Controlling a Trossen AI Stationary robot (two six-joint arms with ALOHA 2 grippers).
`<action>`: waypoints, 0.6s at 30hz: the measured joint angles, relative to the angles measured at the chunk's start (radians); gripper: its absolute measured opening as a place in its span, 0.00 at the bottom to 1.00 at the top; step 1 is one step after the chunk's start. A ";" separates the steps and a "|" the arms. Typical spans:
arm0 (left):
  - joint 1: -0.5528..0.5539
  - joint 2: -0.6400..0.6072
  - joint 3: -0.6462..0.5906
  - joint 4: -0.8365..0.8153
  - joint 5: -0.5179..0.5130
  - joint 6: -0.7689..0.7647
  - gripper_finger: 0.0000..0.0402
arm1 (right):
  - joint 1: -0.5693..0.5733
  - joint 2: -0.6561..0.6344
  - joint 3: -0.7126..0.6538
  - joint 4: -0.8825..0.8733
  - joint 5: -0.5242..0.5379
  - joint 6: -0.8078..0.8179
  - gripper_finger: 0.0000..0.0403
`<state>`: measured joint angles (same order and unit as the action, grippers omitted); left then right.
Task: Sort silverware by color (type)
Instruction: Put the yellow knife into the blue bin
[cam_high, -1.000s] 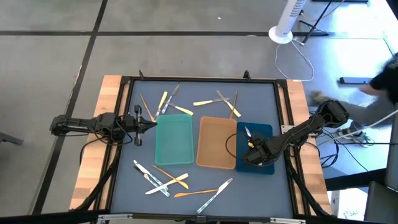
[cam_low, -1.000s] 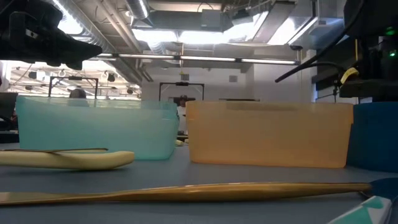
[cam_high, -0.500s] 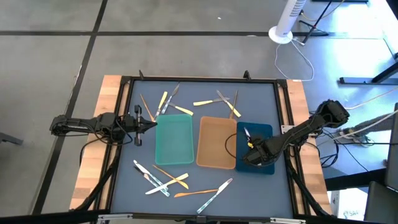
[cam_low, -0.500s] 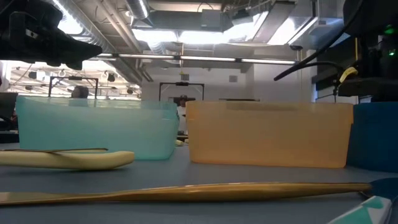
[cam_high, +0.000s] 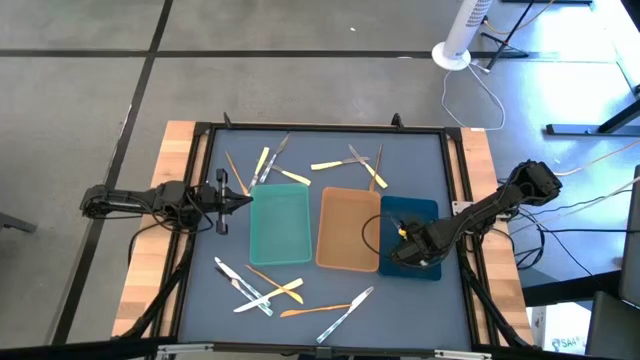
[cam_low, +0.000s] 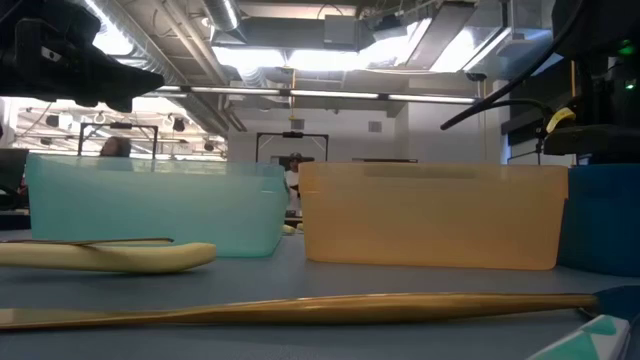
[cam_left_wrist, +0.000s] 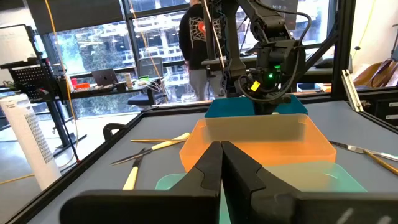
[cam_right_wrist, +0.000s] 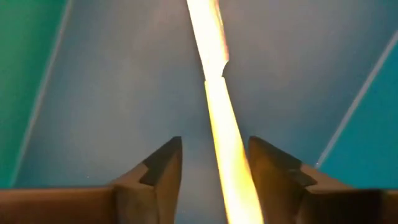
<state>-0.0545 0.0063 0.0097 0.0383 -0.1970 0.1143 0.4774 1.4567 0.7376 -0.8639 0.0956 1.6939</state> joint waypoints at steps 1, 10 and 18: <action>0.000 0.000 0.000 0.000 0.000 0.000 0.00 | 0.000 0.000 0.000 0.000 0.000 0.000 0.46; 0.000 0.000 0.000 0.000 0.000 0.000 0.00 | 0.000 0.000 0.000 0.000 0.001 0.000 0.57; 0.000 0.000 0.000 0.001 0.000 0.000 0.00 | 0.000 0.000 0.000 0.000 0.001 0.000 0.59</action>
<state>-0.0544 0.0063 0.0094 0.0394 -0.1970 0.1139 0.4774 1.4567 0.7376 -0.8639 0.0967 1.6936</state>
